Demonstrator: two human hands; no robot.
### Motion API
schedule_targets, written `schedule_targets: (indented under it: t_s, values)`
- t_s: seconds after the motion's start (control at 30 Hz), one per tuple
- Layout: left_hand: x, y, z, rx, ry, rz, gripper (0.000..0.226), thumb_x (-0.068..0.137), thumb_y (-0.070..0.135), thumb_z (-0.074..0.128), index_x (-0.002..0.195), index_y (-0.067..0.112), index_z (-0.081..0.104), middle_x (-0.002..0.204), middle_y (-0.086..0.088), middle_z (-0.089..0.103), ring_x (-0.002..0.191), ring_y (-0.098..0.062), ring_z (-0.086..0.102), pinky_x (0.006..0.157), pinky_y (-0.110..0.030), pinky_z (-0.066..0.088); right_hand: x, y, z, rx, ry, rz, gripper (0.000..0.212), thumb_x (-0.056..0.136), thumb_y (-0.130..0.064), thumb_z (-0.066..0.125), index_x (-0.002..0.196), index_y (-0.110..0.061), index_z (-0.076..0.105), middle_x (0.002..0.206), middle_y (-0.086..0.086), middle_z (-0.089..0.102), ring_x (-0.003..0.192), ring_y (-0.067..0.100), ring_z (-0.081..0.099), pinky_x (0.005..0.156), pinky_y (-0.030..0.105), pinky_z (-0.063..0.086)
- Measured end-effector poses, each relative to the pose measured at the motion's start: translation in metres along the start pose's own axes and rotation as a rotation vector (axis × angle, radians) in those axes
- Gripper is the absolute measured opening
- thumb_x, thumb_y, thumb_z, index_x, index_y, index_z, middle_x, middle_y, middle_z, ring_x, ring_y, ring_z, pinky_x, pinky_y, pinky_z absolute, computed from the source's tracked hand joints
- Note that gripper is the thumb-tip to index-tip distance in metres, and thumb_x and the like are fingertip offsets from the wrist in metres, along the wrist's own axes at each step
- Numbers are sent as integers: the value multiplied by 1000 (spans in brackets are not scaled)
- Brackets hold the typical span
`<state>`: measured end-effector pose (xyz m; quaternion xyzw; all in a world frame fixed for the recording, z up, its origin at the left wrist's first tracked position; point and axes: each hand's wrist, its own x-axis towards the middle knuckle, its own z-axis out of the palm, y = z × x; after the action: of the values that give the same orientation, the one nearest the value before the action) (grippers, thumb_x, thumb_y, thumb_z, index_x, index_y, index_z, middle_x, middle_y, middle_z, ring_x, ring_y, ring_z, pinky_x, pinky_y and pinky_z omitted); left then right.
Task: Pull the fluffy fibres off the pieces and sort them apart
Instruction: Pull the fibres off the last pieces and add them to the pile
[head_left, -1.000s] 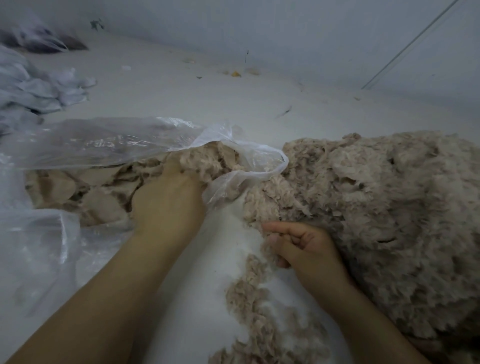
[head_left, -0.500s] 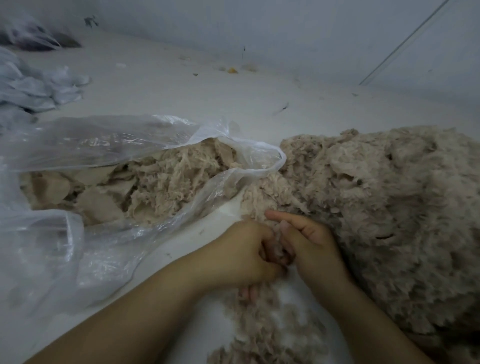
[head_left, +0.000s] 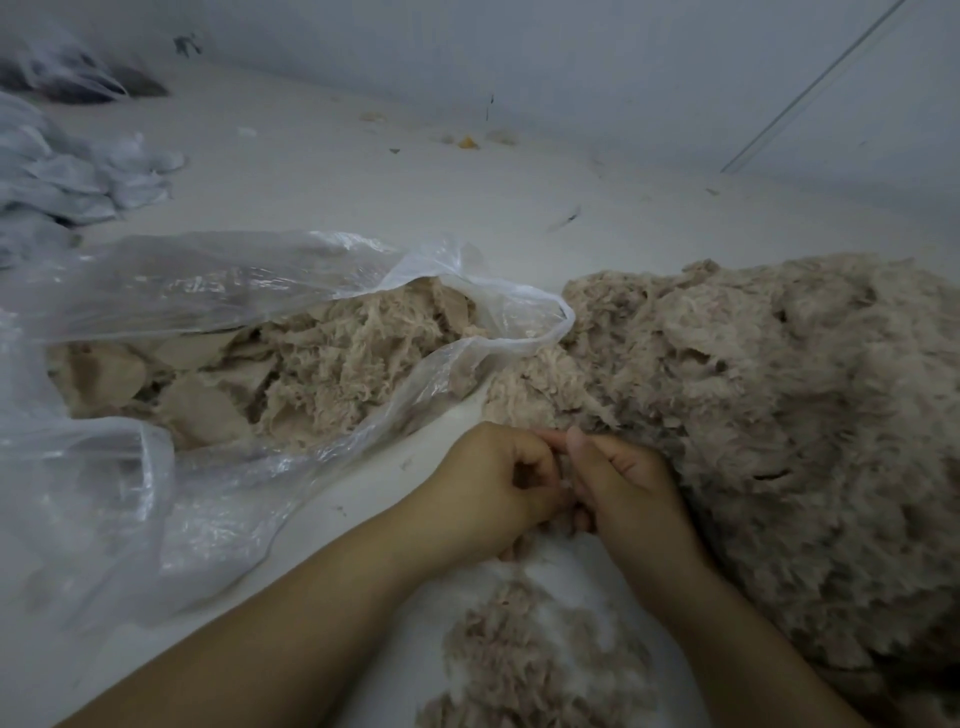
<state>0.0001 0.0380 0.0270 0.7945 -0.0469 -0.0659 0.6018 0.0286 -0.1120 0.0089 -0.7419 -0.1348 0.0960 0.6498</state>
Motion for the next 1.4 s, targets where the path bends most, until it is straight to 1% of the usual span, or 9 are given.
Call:
schedule_targets:
  t_s: [0.1,0.23,0.43,0.6,0.8,1.03,1.13,1.23,1.4]
  values:
    - [0,4,-10,-150,30,-16,17,94,9,62,80,-1,61,59,-22,60,38,-21,55,36,-22,40,2,3,0,-86,13,21,45,85,-61,47,74,-25,72,52,-9,58,50,7,53,53,32,43]
    - [0,8,-21,-417,24,-56,17,97,9,53,81,6,59,67,-25,58,48,-27,58,40,-24,42,5,3,0,-52,12,16,42,88,-50,47,57,-24,60,48,-14,44,47,3,45,49,24,43]
    - [2,5,-18,-578,29,-115,21,102,16,44,86,5,50,60,-18,58,46,-27,61,37,-25,43,6,10,0,-95,6,19,40,79,-58,48,68,-25,67,54,-6,53,53,7,53,53,25,49]
    - [3,4,-11,-473,75,-44,37,74,10,78,95,3,48,68,-24,60,47,-31,60,41,-30,49,8,14,-1,-101,-34,11,40,82,-60,50,76,-26,71,64,1,70,58,12,66,57,28,50]
    - [1,4,-14,-465,28,-64,14,86,2,67,78,9,58,53,-6,49,36,-16,43,39,-20,32,7,15,-3,-227,28,-3,40,80,-62,42,87,-36,73,72,-5,72,62,9,69,58,46,58]
    - [-2,10,-21,-561,-12,67,8,77,3,64,79,11,62,54,0,46,41,-8,37,38,-19,28,7,15,-1,-211,53,-1,44,83,-65,41,87,-35,73,72,-8,72,62,9,69,62,54,58]
    - [-1,10,-25,-650,0,52,7,77,3,62,78,11,62,53,-3,43,41,-10,33,39,-19,25,7,15,0,-151,80,5,39,82,-64,44,68,-37,69,55,-18,61,50,3,61,61,59,57]
    - [0,10,-23,-546,71,36,11,78,3,60,77,13,64,53,-2,43,44,-11,34,41,-21,26,8,17,0,-141,89,11,41,82,-63,44,62,-34,64,49,-19,54,48,2,59,60,60,56]
    - [3,2,-11,92,161,76,28,75,24,81,91,19,60,82,4,61,67,-10,56,60,-29,50,10,24,-3,-134,86,49,51,80,-70,45,76,-26,69,59,-5,65,58,13,66,62,55,57]
